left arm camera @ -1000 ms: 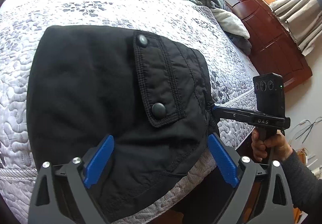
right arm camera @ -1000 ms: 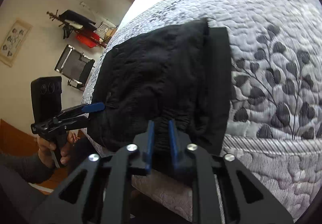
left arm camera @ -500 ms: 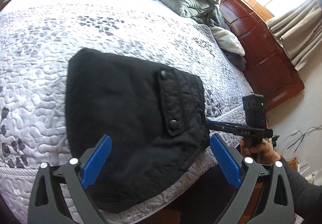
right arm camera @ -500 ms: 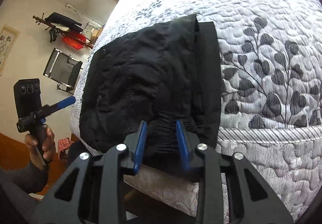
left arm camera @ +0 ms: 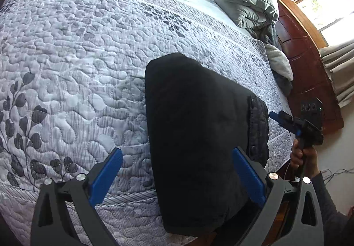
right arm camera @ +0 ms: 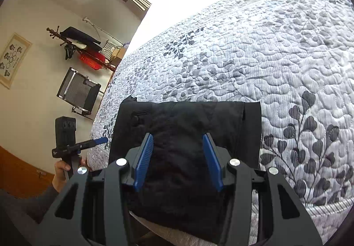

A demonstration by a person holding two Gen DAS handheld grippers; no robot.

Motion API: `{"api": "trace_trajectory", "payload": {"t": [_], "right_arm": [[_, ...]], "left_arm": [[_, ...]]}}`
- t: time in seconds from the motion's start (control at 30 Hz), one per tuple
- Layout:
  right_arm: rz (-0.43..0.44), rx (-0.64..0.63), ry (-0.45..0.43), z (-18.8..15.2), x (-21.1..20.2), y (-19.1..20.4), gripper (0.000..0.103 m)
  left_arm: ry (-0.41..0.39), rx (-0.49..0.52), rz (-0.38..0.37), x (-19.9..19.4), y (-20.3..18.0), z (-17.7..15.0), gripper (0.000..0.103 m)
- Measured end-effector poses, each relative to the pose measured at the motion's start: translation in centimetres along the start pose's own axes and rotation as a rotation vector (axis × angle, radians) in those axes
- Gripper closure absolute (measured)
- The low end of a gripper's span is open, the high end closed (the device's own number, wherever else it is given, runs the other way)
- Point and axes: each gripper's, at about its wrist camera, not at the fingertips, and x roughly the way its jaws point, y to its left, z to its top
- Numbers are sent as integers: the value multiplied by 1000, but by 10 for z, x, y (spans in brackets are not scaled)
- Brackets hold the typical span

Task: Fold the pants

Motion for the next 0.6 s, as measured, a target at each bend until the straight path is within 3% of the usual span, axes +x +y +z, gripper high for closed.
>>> {"api": "trace_trajectory", "payload": {"t": [0.1, 0.13, 0.17, 0.23, 0.27, 0.47, 0.6], "right_arm": [[-54, 24, 70, 0, 20, -21, 67], [-43, 23, 72, -1, 18, -23, 66], [-19, 33, 67, -1, 11, -24, 62], [31, 46, 49, -3, -7, -25, 25], [37, 46, 46, -5, -18, -26, 19], [166, 219, 104, -23, -46, -72, 8], [228, 309, 129, -36, -40, -100, 6]], "left_arm": [[35, 19, -5, 12, 2, 1, 4], [51, 20, -21, 15, 4, 1, 4], [75, 24, -45, 19, 5, 3, 4], [98, 46, -79, 22, 7, 6, 4], [106, 57, -94, 23, 8, 8, 4], [173, 35, -248, 28, 25, 28, 4], [249, -82, -391, 49, 47, 34, 4]]}}
